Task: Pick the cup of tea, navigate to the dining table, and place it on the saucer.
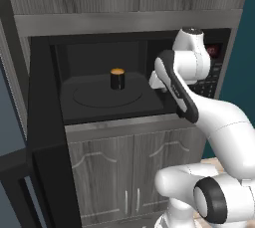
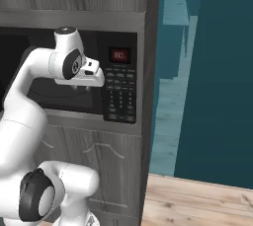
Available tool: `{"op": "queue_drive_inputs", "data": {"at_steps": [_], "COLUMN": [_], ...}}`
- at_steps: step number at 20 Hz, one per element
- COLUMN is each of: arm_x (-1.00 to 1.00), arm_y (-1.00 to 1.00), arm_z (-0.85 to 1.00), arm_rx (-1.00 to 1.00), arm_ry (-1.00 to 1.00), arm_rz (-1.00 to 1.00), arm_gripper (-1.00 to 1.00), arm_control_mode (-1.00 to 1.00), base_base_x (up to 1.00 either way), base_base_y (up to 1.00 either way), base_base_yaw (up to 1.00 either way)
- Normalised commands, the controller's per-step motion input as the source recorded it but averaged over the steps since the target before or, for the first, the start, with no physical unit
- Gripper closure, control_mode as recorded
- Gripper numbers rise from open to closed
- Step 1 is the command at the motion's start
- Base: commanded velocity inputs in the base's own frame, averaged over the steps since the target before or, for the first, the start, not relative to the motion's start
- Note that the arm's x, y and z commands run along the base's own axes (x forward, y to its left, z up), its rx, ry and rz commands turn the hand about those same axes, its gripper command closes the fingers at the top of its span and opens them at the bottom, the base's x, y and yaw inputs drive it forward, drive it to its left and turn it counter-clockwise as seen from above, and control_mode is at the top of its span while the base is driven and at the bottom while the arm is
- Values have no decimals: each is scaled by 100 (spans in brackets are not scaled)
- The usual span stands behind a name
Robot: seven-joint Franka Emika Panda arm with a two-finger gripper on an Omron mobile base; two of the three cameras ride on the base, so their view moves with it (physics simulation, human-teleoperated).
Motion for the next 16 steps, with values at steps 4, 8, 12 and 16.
{"op": "queue_drive_inputs", "data": {"at_steps": [4, 8, 12, 16], "arm_x": [-19, -13, 2, 16], "arm_y": [4, 32, 50, 35], "arm_z": [0, 0, 0, 0], "arm_rx": [0, 0, -3, 0], "arm_ry": [-8, -7, -1, 0], "arm_rz": [0, 0, 0, 2], "arm_gripper": [-100, -100, -100, -100], "arm_control_mode": [-100, -100, -100, -100], "base_base_x": [0, 0, 0, 0], "base_base_y": [0, 0, 0, 0], "base_base_yaw": [0, 0, 0, 0]}}
